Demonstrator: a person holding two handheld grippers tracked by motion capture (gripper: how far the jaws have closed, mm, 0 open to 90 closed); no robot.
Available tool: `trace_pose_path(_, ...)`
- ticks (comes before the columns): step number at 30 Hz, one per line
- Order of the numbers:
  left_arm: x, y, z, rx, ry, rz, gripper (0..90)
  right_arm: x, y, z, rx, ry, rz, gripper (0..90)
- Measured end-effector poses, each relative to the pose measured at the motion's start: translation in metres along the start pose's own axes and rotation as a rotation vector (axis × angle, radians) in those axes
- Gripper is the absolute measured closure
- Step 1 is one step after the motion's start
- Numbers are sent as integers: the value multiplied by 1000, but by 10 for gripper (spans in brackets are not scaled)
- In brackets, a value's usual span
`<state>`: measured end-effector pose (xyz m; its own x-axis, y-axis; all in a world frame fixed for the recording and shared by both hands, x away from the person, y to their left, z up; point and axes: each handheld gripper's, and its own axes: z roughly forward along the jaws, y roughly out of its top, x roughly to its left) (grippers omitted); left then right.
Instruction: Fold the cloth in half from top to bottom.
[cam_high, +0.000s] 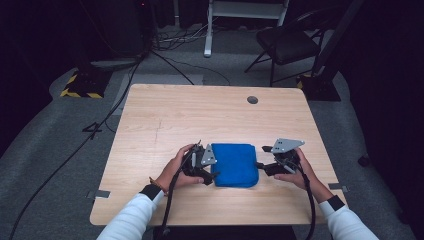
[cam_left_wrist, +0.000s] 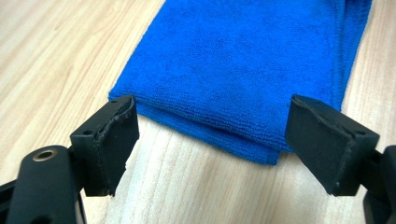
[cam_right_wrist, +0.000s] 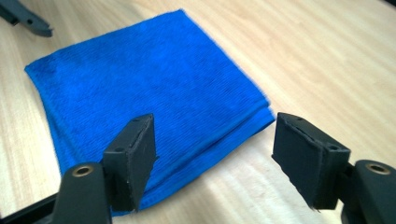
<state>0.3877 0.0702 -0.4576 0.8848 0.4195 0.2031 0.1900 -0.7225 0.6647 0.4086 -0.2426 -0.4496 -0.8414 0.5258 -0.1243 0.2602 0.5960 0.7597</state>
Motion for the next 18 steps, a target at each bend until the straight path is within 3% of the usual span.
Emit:
trace_pose_path(7, 5, -3, -17, -11, 69, -10, 184, -4, 8, -8, -2, -28, -7, 304)
trace_pose_path(18, 9, -28, -44, 22, 135, -41, 189, -10, -2, -29, 12, -91, -6, 294)
